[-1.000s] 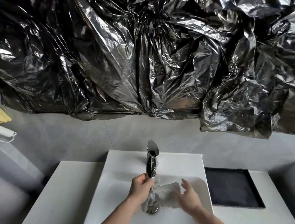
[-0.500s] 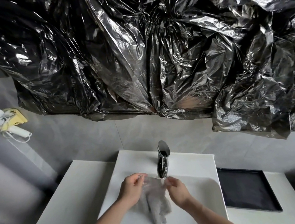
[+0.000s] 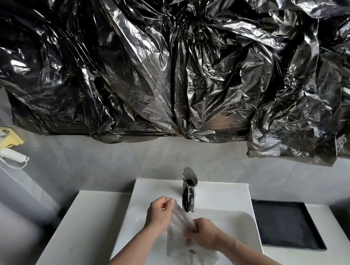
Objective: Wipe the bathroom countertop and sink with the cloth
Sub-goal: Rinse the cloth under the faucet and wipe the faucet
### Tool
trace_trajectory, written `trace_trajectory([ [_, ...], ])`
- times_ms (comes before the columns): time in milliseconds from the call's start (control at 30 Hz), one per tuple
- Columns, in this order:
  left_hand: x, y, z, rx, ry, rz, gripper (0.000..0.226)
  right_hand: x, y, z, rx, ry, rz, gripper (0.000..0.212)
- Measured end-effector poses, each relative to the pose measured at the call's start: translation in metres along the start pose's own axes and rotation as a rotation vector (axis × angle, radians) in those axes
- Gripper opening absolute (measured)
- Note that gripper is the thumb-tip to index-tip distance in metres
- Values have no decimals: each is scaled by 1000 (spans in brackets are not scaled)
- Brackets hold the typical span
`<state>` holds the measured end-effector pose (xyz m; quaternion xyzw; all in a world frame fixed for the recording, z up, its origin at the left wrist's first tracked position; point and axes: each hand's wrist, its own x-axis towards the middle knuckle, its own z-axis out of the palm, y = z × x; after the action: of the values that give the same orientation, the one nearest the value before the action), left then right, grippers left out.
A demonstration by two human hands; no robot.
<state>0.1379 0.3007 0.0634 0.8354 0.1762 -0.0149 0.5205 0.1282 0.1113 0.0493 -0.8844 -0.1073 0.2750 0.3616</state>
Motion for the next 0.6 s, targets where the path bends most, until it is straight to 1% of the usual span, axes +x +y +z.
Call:
trace_trajectory([
  [33,-1,-1,1,16,-21,-30,21,2,0,0,33,7,14,25],
  [133,-8,-14,4,-22,-96,-213,31,0,-11,-3,342,18,28,19],
  [233,-28,-23,8,-173,-221,-349,24,-4,-21,-8,537,47,51,23],
  [267,-35,-25,9,-220,-275,-352,29,-4,-23,-9,597,44,55,27],
  [333,-43,-29,13,-232,-388,-329,40,-3,-27,-11,740,27,54,38],
  [400,-46,-27,21,-220,-447,-309,41,-1,-31,-9,878,15,87,45],
  [467,-46,-22,26,-137,-418,-246,40,4,-32,-5,984,19,121,49],
  [500,-47,-16,27,-82,-380,-208,35,4,-31,-5,1016,20,137,47],
  [533,-46,-13,28,-35,-327,-181,27,4,-30,-4,1033,27,151,42],
  [567,-45,-10,28,1,-279,-162,19,2,-26,-4,1016,41,169,31],
  [600,-44,-8,28,31,-236,-144,20,-1,-21,-4,989,62,175,21],
])
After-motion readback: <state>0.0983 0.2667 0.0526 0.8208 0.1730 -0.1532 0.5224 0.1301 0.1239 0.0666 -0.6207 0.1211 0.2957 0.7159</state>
